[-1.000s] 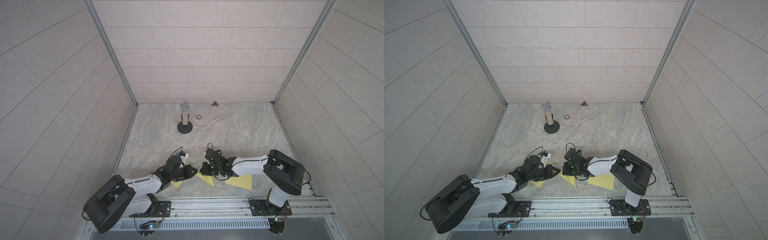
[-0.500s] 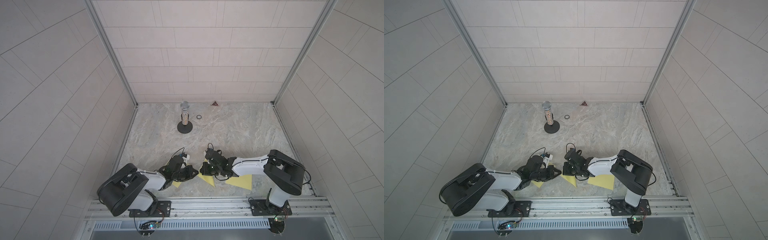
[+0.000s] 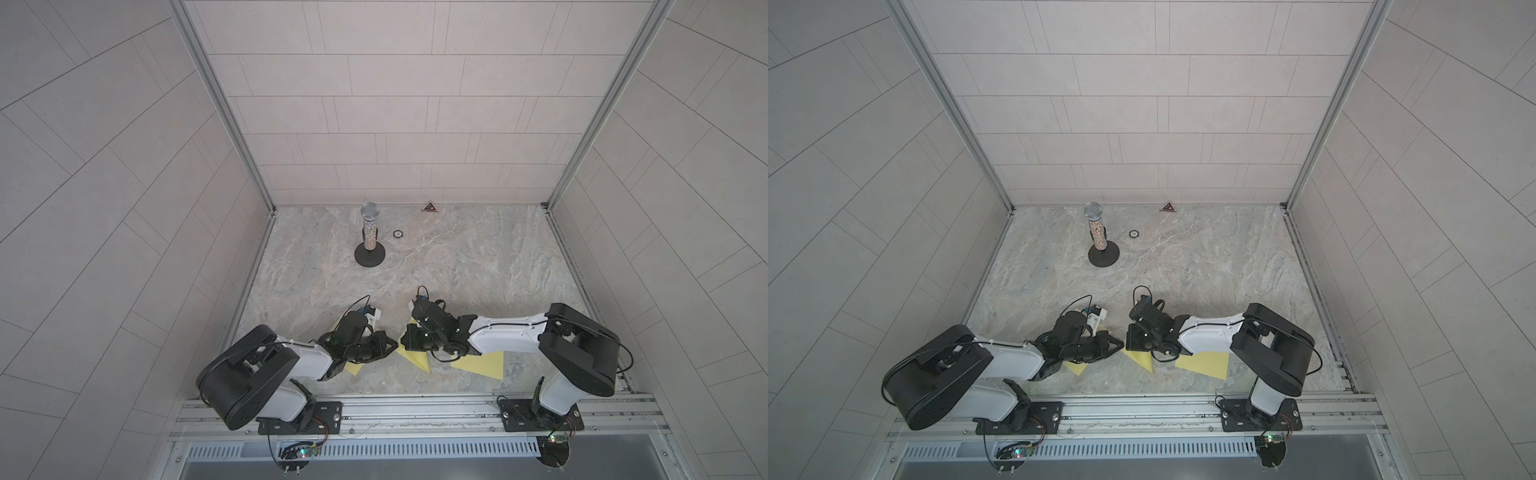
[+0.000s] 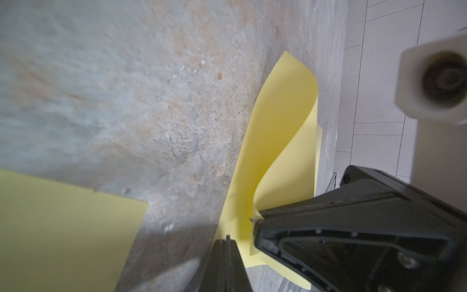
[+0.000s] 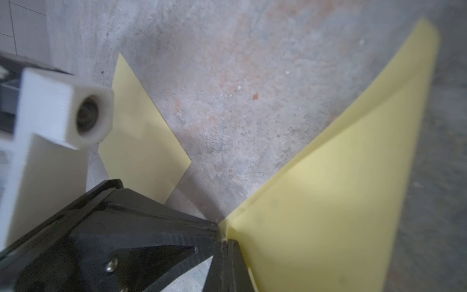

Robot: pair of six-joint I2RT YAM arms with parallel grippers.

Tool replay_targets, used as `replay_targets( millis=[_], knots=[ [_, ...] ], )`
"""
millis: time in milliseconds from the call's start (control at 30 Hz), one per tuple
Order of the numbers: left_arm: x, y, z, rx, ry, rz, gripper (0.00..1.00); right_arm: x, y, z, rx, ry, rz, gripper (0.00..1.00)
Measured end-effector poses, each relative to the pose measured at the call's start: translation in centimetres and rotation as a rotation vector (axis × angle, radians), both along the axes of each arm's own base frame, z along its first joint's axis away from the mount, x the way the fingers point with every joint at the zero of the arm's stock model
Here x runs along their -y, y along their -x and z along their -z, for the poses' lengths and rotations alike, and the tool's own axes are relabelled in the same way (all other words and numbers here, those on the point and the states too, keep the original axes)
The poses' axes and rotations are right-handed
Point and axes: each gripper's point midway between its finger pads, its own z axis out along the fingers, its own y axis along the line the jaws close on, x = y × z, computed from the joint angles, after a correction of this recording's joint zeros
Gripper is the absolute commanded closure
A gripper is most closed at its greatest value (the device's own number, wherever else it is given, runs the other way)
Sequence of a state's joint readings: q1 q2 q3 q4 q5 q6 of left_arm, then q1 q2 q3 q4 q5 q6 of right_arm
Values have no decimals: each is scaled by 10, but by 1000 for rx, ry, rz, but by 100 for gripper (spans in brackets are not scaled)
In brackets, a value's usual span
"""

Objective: Fold the square paper diagonally
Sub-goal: Fold the paper at the center of the board.

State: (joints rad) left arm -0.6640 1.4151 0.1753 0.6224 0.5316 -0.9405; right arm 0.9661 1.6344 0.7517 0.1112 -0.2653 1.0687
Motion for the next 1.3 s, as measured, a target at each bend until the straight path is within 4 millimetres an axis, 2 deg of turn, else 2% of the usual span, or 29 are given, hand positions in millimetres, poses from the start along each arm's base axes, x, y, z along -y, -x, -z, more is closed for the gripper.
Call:
replay_targets(
  millis=[333,700,1300],
  knots=[
    [0,0,0,14,-6,11,100,-6,8,-3,12,0,-33,100],
    [2,-1,1,34,-6,28,100,-5,10,17,-13,36,-33,100],
    [3,-2,1,40,2,33,100,-4,7,18,-20,37,-8,100]
  ],
)
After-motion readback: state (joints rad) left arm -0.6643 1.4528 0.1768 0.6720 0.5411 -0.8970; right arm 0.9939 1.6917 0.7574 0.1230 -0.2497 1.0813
